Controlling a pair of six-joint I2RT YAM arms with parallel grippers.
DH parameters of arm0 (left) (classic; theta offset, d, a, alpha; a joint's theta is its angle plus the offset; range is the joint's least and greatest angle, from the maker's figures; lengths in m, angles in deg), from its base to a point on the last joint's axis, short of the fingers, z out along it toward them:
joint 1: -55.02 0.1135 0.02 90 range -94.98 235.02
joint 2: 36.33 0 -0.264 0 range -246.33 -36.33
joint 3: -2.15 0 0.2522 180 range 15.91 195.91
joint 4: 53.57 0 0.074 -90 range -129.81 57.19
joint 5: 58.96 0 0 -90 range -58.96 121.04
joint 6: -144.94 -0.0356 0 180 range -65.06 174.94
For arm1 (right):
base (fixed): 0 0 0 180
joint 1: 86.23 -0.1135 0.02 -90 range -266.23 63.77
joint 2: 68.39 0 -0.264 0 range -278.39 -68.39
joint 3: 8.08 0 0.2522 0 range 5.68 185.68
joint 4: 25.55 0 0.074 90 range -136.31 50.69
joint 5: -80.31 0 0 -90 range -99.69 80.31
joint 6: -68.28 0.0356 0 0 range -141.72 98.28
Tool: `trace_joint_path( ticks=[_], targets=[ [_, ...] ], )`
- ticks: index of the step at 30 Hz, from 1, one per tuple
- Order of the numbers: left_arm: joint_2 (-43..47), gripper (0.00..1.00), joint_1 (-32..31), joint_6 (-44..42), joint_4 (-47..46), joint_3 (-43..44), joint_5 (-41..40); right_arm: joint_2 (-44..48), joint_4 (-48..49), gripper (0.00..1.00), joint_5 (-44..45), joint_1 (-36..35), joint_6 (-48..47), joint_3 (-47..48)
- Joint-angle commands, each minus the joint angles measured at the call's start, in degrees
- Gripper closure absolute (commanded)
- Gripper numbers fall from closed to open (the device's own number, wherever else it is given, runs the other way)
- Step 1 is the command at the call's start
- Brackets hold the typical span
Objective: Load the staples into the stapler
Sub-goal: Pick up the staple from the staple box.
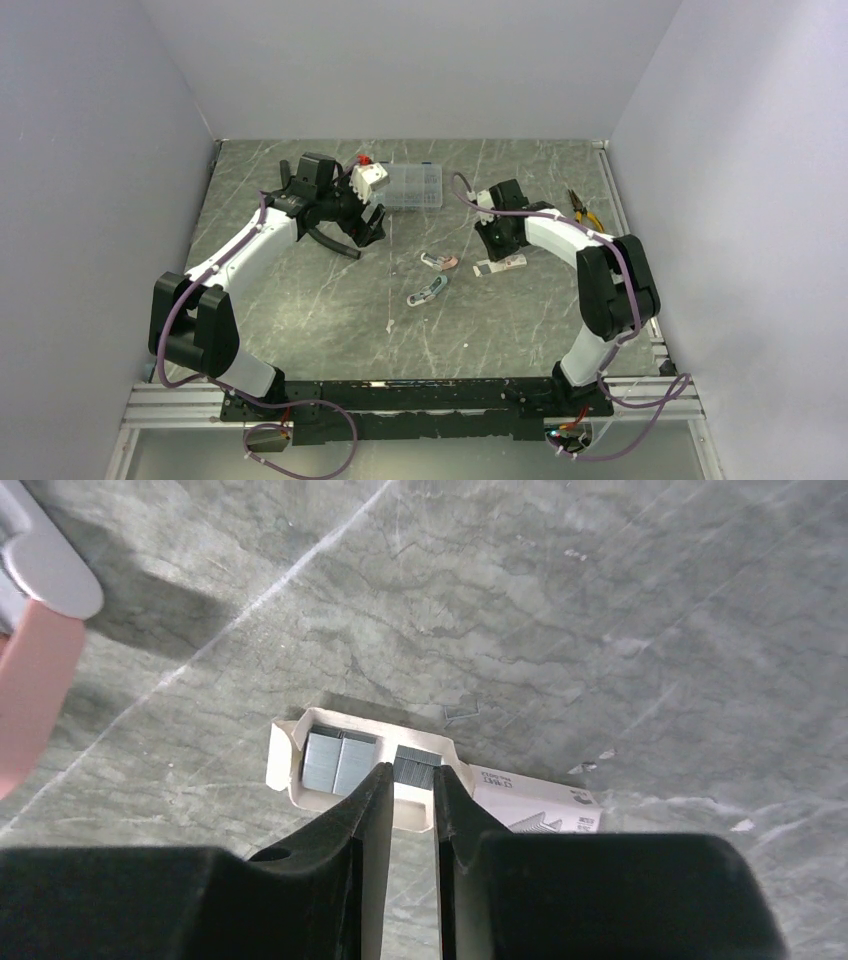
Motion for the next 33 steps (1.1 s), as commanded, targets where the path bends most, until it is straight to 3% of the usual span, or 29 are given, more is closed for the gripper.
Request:
trace_joint_path(
  ticks=[1, 6, 13, 18, 27, 33],
  targets=[
    [0.66, 0.05, 0.10, -0.69, -2.72, 1.01, 2.20, 4.67, -0.19, 0.85, 0.89, 0.15, -0.79, 3.15],
    [0.13, 0.05, 0.08, 0.22, -5.75, 0.45, 6.51, 6.45, -0.53, 0.85, -3.82, 0.14, -1.03, 3.67],
    [-1.32, 0.05, -2.99, 2.15, -14.59, -0.55, 15.29, 11.29, 4.31, 0.86, -25.63, 0.35, 3.75, 5.59],
    [-1.75, 0.06, -6.02, -0.78, -16.28, 0.64, 18.37, 12.77, 10.68, 0.86, -36.14, 0.41, 11.53, 6.61],
    [-0.49, 0.08, -12.17, -8.11, -13.58, 1.97, 10.93, 11.91, 19.65, 0.86, -44.63, 0.34, 24.23, 5.47],
    [-2.19, 0.10, -15.07, -9.97, -15.15, 2.67, 4.75, 11.67, 21.64, 0.86, -45.66, 0.33, 25.74, 4.05]
  ],
)
